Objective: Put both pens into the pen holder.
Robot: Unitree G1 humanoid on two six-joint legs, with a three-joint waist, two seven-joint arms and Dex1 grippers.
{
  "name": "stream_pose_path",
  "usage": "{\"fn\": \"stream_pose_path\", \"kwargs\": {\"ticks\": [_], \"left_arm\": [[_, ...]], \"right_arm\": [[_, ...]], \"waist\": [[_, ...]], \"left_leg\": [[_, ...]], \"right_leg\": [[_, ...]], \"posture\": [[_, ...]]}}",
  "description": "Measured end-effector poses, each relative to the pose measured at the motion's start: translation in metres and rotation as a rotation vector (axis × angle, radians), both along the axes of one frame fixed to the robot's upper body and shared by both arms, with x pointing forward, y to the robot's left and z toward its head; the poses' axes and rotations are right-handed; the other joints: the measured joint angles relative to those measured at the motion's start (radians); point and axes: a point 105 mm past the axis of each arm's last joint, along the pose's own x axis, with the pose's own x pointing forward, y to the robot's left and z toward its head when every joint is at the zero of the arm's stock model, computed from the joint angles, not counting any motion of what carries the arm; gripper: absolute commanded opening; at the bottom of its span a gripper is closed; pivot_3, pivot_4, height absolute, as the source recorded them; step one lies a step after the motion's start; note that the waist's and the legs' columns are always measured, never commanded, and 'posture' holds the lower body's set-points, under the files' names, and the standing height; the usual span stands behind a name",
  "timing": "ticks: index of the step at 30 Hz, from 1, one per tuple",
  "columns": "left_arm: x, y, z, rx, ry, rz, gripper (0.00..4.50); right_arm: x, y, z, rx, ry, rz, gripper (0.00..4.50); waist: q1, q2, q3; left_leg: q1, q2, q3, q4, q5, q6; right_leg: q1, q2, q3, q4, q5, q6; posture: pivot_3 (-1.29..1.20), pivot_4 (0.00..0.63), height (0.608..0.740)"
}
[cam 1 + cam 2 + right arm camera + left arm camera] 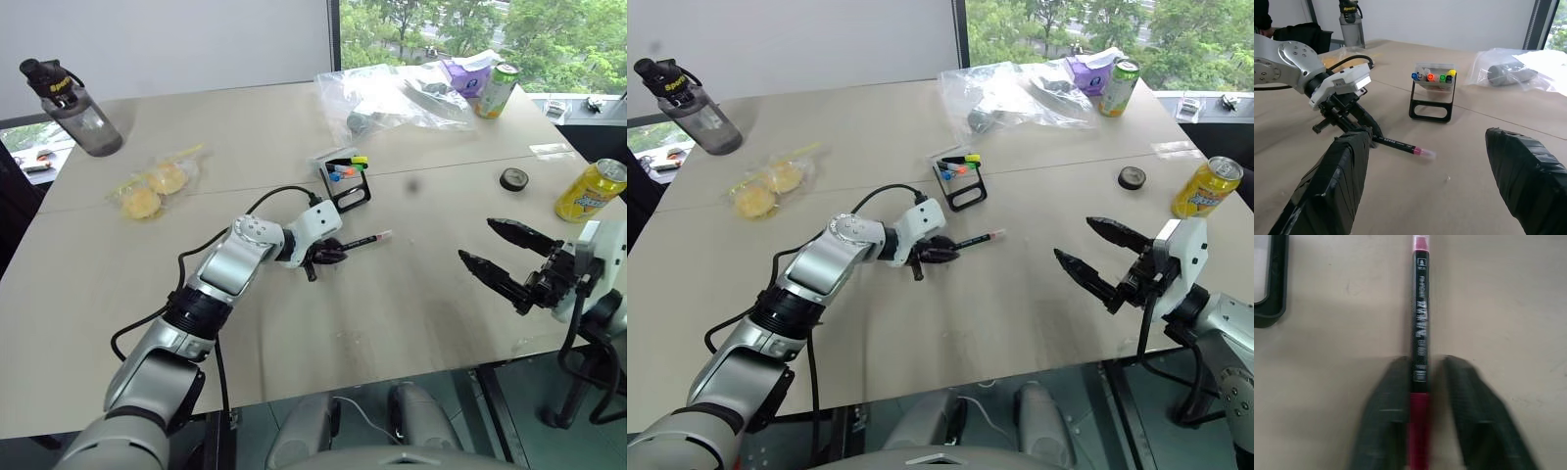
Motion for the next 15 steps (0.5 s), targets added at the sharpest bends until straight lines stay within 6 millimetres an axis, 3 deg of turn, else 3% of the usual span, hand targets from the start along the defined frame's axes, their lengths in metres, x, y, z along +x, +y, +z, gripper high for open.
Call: {"fn": "stream_pose_path", "kwargs": {"ticks": [8,15], "left_arm": [[-0.011,-0.024,0.001,-0.182,0.060,-0.038,0.08],[-0.037,-0.066,0.052,-0.526,0.016,-0.217,0.08]], "right_arm": [[0.003,0.004,-0.003,-0.002,0.015,0.013,3.96],[0.017,0.006,-0.010,0.083,0.127,-0.070,3.96]], "waist": [[0.004,0.000,0.000],[0.002,0.000,0.000]], "left_leg": [[-0.001,0.000,-0.001,0.000,0.000,0.000],[-0.001,0.000,-0.001,0.001,0.000,0.000]], "right_leg": [[0.000,-0.001,-0.001,0.000,0.000,0.000],[0.000,-0.001,0.003,0.000,0.000,0.000]], "posture": [[0.00,0.150,0.740],[0.00,0.150,0.740]]}}
